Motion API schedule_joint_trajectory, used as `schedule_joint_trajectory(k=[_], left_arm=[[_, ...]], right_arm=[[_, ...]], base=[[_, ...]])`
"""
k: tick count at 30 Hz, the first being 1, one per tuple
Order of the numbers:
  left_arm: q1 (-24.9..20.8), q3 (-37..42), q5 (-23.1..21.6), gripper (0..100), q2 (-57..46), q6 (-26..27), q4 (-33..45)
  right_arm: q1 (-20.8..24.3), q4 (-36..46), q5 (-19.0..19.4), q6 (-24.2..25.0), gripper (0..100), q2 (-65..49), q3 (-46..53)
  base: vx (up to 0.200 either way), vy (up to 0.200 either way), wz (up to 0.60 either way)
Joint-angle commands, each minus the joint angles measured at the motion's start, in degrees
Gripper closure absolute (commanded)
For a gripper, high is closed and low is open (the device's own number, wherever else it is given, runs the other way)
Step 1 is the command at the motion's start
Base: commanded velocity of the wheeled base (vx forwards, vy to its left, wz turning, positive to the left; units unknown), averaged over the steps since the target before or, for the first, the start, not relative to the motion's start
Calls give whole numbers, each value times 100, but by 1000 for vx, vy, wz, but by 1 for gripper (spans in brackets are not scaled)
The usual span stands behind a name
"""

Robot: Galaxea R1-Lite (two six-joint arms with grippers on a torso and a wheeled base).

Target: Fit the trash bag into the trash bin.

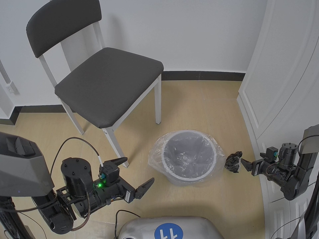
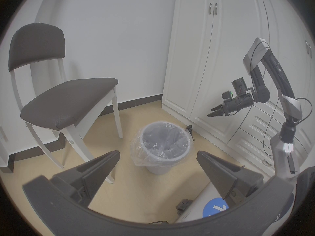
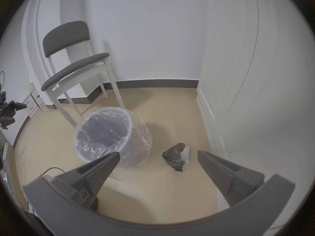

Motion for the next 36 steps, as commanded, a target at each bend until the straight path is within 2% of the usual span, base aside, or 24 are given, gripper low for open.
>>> schedule_joint_trajectory(k=[1,4,7,10,17,20,24,27,28,29,30,31,34,36], left_arm=[[153,-163,5,0,63,2,-1],[189,-207,5,0,107,2,-1],[189,-207,5,0,107,2,-10],[197,-233,5,0,107,2,-1],[189,-339,-4,0,98,2,-10],[180,-348,5,0,98,2,-10],[180,-348,-4,0,98,2,-10],[189,-357,-4,0,107,2,-10],[189,-357,-4,0,107,2,-10],[189,-348,-4,0,107,2,-10],[189,-330,-4,0,98,2,-10],[189,-321,-4,0,98,2,-10],[197,-295,5,0,63,2,-10],[197,-277,5,0,45,2,-10]], right_arm=[[-193,-87,-1,97,0,558,-481],[-272,458,-10,352,0,673,-876],[-281,1240,-19,941,0,725,-1439],[-176,1601,-19,1284,0,725,-1632],[651,1618,-89,1161,0,1138,-1623],[686,1636,-115,625,0,1622,-2107],[598,1671,-238,405,0,1841,-2441],[589,1671,-106,-193,0,1921,-2405],[563,1688,122,-509,0,1947,-2423],[554,1688,192,-580,0,1947,-2432],[492,1715,605,-931,0,1947,-2458],[484,1759,799,-1177,0,1938,-2502],[475,2242,1019,-1959,0,1885,-2651],[501,2585,1106,-2285,0,1824,-2774]], base=[[0,0,0],[0,0,0],[0,0,0],[0,0,0],[0,0,0],[0,0,0],[0,0,0],[0,0,0],[0,0,0],[0,0,0],[0,0,0],[0,0,0],[0,0,0],[0,0,0]])
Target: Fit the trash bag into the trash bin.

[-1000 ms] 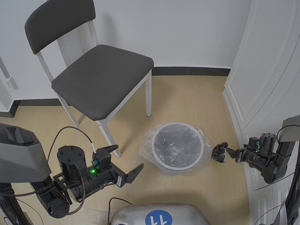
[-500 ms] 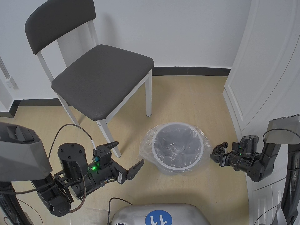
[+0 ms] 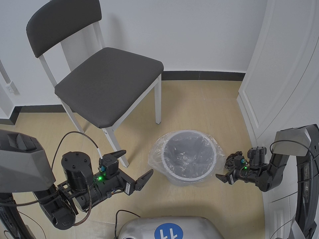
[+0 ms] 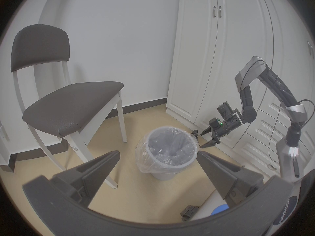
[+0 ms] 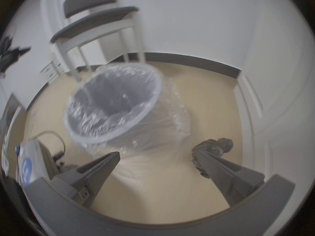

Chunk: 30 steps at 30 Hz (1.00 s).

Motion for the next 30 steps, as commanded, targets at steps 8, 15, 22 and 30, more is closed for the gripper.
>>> schedule_joint_trajectory(k=[8,15,22,30], left_arm=[[8,47,5,0,-44,2,-2],[70,47,5,0,-44,-7,-2],[87,20,5,0,-27,-7,-2],[140,-23,5,0,0,-7,-2]], right_arm=[[159,1352,580,-1095,0,30,-848],[353,1984,580,-1183,0,197,-1455],[353,2635,580,-1306,100,215,-1877],[344,2872,580,-1341,100,285,-2220]], base=[[0,0,0],[0,0,0],[0,0,0],[0,0,0]])
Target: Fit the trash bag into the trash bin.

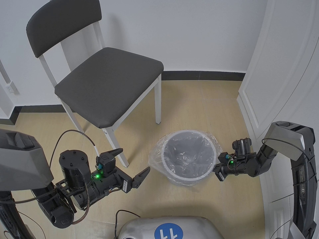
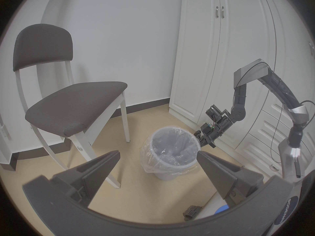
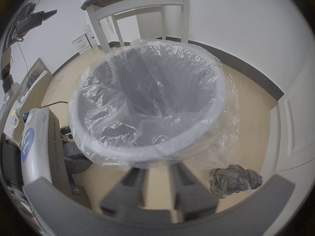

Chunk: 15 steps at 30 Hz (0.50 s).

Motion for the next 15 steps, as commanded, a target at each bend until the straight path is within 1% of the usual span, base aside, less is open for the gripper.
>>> schedule_joint_trajectory(k=[1,7,8,10,12,14,15], left_arm=[[19,-28,1,0,33,-1,-2],[71,-37,1,0,41,-10,-2],[71,-37,1,0,41,-10,-2],[71,-37,1,0,50,-1,-2],[80,-37,1,0,59,-10,-2],[98,-46,1,0,68,-10,7],[98,-46,1,0,68,-10,-2]], right_arm=[[-9,96,-1,-7,100,34,-171],[-53,615,-10,-16,100,34,-523],[-79,852,-18,-25,100,43,-699],[-132,1072,-27,-122,100,60,-892],[-272,1591,-80,-359,100,78,-1305],[-351,1924,-124,-438,100,113,-1560],[-360,1951,-133,-447,100,113,-1578]], base=[[0,0,0],[0,0,0],[0,0,0],[0,0,0],[0,0,0],[0,0,0],[0,0,0]])
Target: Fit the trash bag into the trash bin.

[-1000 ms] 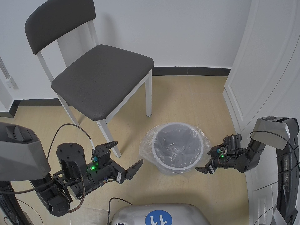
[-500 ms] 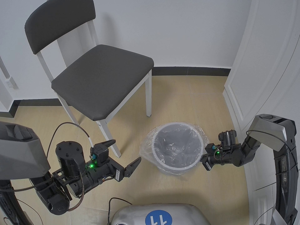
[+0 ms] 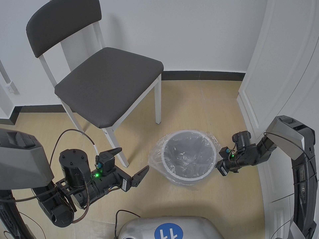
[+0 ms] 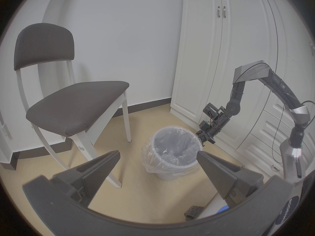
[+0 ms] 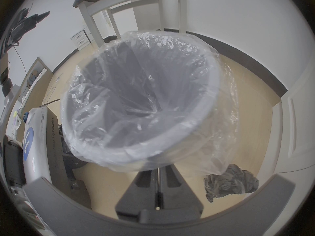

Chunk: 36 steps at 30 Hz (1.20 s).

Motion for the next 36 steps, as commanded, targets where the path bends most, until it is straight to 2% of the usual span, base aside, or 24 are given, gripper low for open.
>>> schedule_joint_trajectory(k=[1,5,14,15,21,24,34,35,36], left_arm=[[43,-8,1,0,76,-2,-2],[78,-78,1,0,147,-2,-2],[78,-140,1,0,279,-2,-2],[78,-140,1,0,279,6,-2],[78,-140,1,0,270,-2,-2],[61,-131,1,0,252,-2,-2],[70,-114,1,0,208,-2,-2],[70,-114,1,0,208,-2,-2],[78,-122,1,0,208,6,-2]], right_arm=[[-261,579,-133,-288,100,125,-752],[-499,658,-353,-622,100,432,-1086],[-560,676,-327,-824,100,221,-849],[-551,676,-327,-824,0,204,-823],[-358,570,86,-851,0,-341,65],[-156,245,86,-851,0,-359,232],[108,17,51,-728,0,195,-330],[108,17,51,-728,100,204,-339],[108,87,51,-710,100,230,-427]], base=[[0,0,0],[0,0,0],[0,0,0],[0,0,0],[0,0,0],[0,0,0],[0,0,0],[0,0,0],[0,0,0]])
